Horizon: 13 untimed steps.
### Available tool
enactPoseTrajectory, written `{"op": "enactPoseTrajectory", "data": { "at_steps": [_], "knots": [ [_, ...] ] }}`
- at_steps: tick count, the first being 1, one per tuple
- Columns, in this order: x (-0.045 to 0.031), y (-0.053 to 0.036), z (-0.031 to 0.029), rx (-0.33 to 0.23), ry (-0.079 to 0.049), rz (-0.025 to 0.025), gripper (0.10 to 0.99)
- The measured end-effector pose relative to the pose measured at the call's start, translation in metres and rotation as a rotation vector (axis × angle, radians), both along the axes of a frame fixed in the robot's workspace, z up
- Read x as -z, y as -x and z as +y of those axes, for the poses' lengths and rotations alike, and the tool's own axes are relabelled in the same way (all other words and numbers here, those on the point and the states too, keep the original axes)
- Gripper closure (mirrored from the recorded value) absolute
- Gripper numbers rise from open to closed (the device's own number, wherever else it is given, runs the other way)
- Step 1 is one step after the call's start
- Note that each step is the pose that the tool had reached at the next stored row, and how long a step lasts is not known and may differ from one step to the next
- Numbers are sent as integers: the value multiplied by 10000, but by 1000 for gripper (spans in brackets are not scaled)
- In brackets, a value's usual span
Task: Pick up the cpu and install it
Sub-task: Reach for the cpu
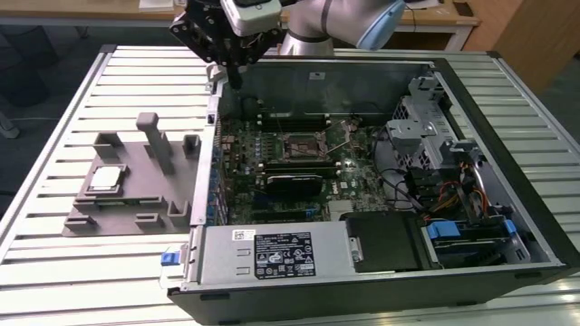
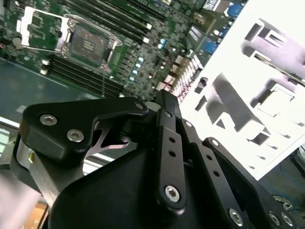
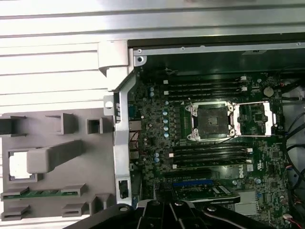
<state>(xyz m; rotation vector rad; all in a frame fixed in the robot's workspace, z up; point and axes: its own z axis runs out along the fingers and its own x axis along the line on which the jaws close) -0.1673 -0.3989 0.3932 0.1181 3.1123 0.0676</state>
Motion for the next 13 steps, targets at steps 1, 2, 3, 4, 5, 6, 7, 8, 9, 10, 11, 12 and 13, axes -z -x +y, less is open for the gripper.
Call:
{"op": "enactPoseTrajectory", "data": {
  "at_steps": [1,2,3,4,5,6,7,8,9,10,11,12,13],
  "knots": [
    [0,33,0,0,-1,-1,980],
    [0,60,0,0,0,-1,980],
    [0,84,0,-1,0,-1,980],
    [0,104,0,-1,1,-1,980],
    [1,118,0,-1,0,-1,980],
    [3,132,0,-1,0,-1,980],
    [4,144,0,-1,0,-1,980],
    [5,156,0,-1,0,-1,980],
    [8,169,0,-1,0,-1,980],
    [10,180,0,-1,-1,-1,980],
    [12,192,0,0,0,-1,980],
    [14,205,0,0,-1,-1,980],
    [15,220,1,1,0,-1,980]
  ]
}}
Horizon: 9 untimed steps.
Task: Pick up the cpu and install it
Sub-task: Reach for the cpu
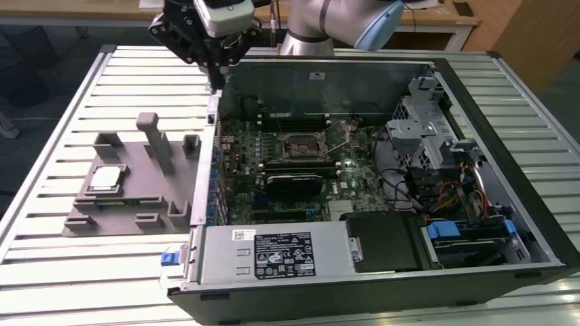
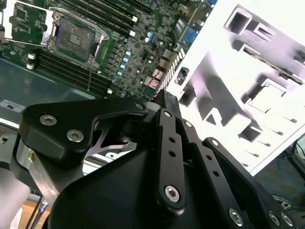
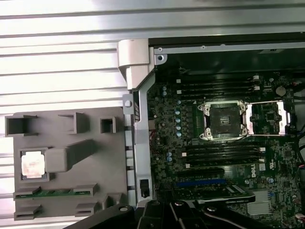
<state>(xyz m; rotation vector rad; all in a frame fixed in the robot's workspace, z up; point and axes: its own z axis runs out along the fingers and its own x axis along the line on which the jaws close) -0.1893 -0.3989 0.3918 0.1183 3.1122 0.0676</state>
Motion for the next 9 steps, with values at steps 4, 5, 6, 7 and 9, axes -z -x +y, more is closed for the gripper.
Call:
{"op": "enactPoseTrajectory", "data": {
  "at_steps": [4,5,6,7,9],
  "knots": [
    [7,62,3,4,0,-1,980],
    [9,78,3,5,0,0,980],
    [10,96,3,7,-1,0,980],
    [12,113,4,11,0,0,980],
    [15,145,5,16,0,0,980]
  ]
}}
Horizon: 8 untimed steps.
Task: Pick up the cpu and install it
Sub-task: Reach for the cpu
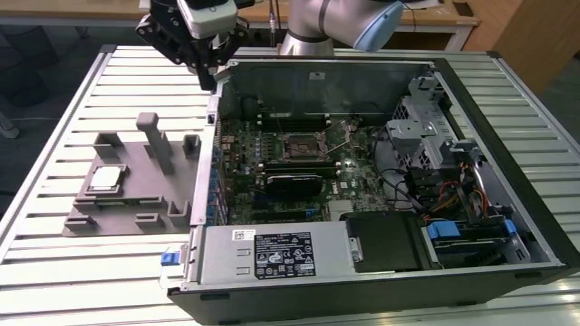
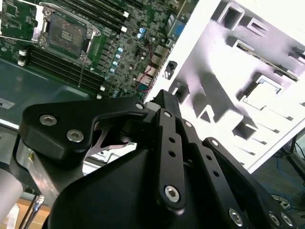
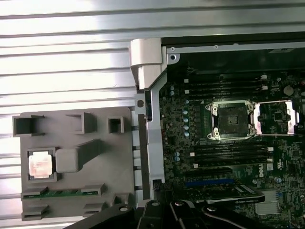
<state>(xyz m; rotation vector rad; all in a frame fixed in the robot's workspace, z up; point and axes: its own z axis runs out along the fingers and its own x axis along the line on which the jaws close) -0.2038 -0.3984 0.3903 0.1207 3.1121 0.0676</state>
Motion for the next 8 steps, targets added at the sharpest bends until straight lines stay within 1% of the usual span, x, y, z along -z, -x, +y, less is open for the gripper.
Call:
{"op": "enactPoseTrajectory", "data": {
  "at_steps": [8],
  "knots": [
    [11,118,6,11,0,0,980]
  ]
}}
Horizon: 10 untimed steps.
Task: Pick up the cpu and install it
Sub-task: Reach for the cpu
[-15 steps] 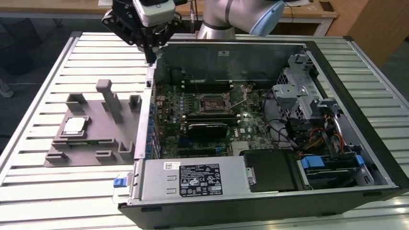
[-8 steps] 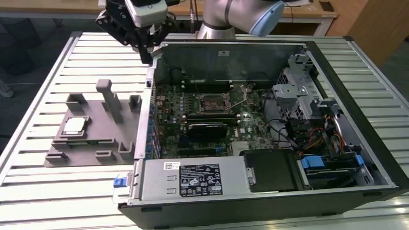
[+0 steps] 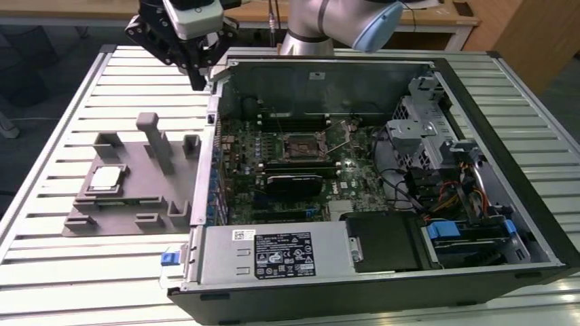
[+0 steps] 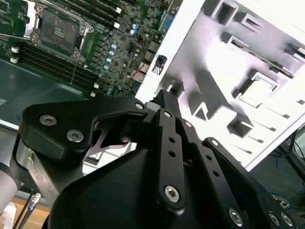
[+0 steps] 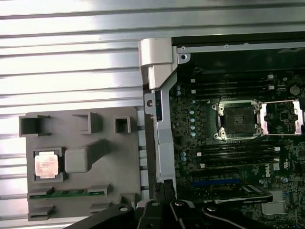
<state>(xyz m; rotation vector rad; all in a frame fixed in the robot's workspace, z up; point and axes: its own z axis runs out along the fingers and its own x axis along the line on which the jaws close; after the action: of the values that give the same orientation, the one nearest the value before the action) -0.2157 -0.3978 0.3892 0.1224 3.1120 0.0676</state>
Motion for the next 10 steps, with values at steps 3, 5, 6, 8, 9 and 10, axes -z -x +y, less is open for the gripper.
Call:
{"op": "enactPoseTrajectory", "data": {
  "at_steps": [3,5,6,8,9,10],
  "knots": [
    [4,51,2,4,0,-1,980],
    [7,85,4,4,0,0,980],
    [9,102,5,5,0,-1,980],
    [14,142,6,4,0,-1,980],
    [17,161,7,4,0,0,980],
    [21,183,7,5,0,0,980]
  ]
}}
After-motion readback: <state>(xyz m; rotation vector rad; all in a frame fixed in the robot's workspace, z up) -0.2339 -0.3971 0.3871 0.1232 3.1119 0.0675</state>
